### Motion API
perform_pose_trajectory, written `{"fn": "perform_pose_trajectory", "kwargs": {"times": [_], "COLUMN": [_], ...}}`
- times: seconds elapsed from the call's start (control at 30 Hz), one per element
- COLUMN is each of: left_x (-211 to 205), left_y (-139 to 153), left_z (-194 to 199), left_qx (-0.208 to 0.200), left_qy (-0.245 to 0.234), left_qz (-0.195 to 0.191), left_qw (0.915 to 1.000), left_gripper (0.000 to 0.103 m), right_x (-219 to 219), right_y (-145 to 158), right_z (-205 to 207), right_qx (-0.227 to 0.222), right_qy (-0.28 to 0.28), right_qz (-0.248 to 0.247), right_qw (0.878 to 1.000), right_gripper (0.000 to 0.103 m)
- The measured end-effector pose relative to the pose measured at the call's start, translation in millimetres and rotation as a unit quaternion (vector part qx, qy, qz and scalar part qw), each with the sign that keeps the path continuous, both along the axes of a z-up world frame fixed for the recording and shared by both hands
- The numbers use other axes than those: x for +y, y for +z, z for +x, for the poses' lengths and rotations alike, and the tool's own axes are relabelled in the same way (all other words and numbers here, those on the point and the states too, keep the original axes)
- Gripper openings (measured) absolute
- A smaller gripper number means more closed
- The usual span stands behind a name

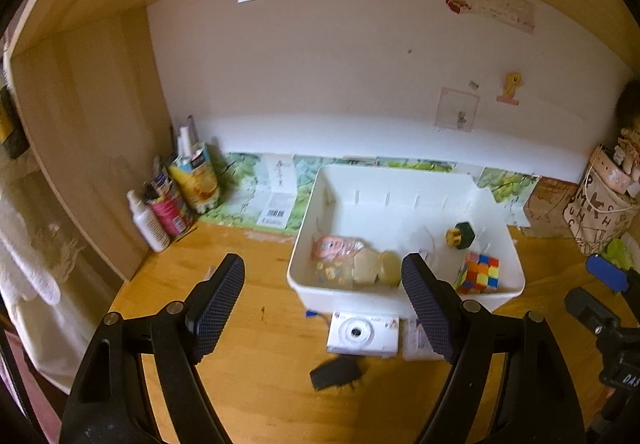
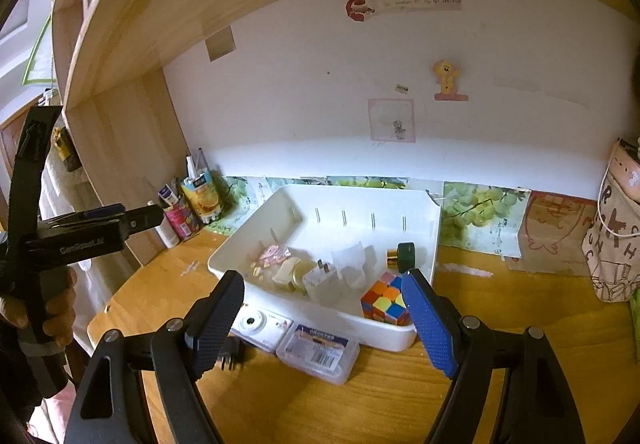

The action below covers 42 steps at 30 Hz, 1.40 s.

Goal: Organize rigid objects
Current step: 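Withdraw both tools from the bin back toward the desk, then lower the left tool to the black plug adapter while the right tool approaches the clear toothbrush box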

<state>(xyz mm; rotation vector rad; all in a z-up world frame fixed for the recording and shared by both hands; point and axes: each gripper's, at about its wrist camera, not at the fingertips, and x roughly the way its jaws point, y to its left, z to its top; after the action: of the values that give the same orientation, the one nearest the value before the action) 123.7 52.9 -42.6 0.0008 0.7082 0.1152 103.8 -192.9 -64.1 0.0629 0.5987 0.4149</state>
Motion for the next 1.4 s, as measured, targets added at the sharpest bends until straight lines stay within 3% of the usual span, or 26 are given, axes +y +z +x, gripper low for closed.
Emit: {"fn": "perform_pose_trajectory", "kwargs": {"times": [0.53,1.07,1.4], "left_x": [10.4,16.6,15.7], "left_y": [-52.6,-103.2,-126.9], "left_z": [-42.8,-32.3,-12.5], "left_qx": [0.072,0.157,0.196], "left_qy": [0.032,0.02,-0.014], "left_qz": [-0.013,-0.041,-0.034], "left_qw": [0.9968,0.9866,0.98], "left_gripper": [0.083,0.083,0.083], "right_x": [3.3,7.3,10.2], "right_y": [-22.6,-52.3,-81.4], "right_z": [-18.3,-3.5,15.4], "right_qx": [0.039,0.123,0.207], "right_qy": [0.038,0.023,-0.004], "right_qz": [-0.014,0.001,0.035], "right_qw": [0.998,0.992,0.978], "right_gripper": [0.082,0.082,0.082]}}
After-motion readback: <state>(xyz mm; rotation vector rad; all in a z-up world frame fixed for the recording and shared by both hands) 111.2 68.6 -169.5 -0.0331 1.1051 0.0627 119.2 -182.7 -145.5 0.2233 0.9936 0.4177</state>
